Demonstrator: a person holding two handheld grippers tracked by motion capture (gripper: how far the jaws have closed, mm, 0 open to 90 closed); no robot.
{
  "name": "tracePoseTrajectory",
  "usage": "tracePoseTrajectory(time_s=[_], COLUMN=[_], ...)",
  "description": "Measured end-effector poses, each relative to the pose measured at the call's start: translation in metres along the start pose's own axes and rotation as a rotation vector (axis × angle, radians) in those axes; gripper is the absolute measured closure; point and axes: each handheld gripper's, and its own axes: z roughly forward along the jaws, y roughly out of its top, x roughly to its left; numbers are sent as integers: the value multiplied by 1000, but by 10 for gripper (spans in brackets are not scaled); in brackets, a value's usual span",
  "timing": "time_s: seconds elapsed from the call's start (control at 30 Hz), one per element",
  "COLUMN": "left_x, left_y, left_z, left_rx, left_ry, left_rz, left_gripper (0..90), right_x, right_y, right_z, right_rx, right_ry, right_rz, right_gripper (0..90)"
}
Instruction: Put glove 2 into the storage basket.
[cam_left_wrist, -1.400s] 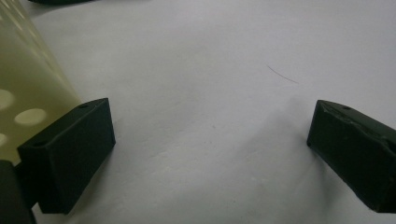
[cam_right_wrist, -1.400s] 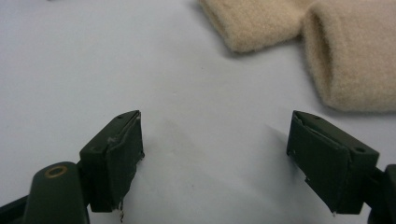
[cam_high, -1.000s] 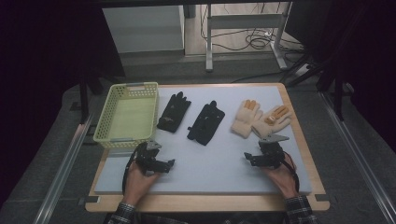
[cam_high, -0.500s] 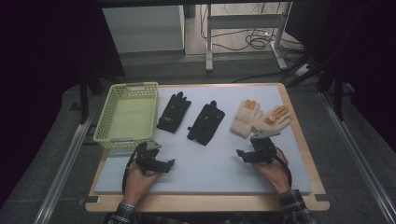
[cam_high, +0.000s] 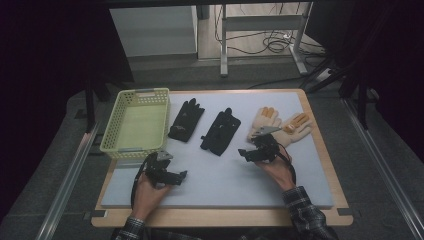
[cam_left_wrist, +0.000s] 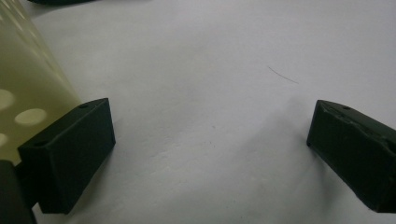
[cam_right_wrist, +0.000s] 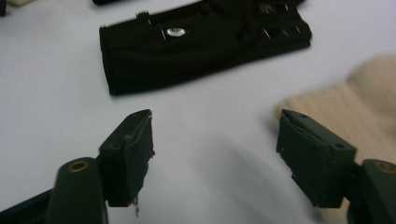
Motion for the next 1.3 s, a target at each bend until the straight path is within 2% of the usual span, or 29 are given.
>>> tracePoseTrajectory(time_s=[0.23,0.4,0.5,0.63,0.8,0.93,0.97,1.03,1.07,1.1,1.13,1.23,1.3], left_x=[0,0,0,0,0,0,0,0,0,0,0,0,0], left_y=[0,0,0,0,0,0,0,0,0,0,0,0,0], left_z=[0,0,0,0,0,0,0,0,0,0,0,0,0], left_rx=[0,1,-1,1,1,0,1,1,1,1,1,1,1], left_ry=[0,-1,-1,-2,-2,-2,-2,-2,-2,-1,-2,-2,-1], left_rz=[0,0,-2,-1,-1,-1,-1,-4,0,-1,-1,-4,0], left_gripper=[12,12,12,11,11,11,11,11,11,11,11,11,11], right_x=[4,6,5,3,1,2,0,-4,-4,-4,-3,-6,-7], right_y=[26,46,57,65,69,70,70,70,70,69,68,65,64], right_z=[21,40,56,74,93,109,111,113,112,111,110,106,106], right_rx=[-2,0,12,23,36,68,65,73,68,66,64,55,52], right_ry=[7,16,10,6,-2,-12,-5,29,32,9,-3,5,18], right_rz=[-31,-43,-50,-32,-31,-44,-32,-1,8,-7,-17,4,14], right_gripper=[424,436,395,329,249,226,228,291,365,439,553,733,775])
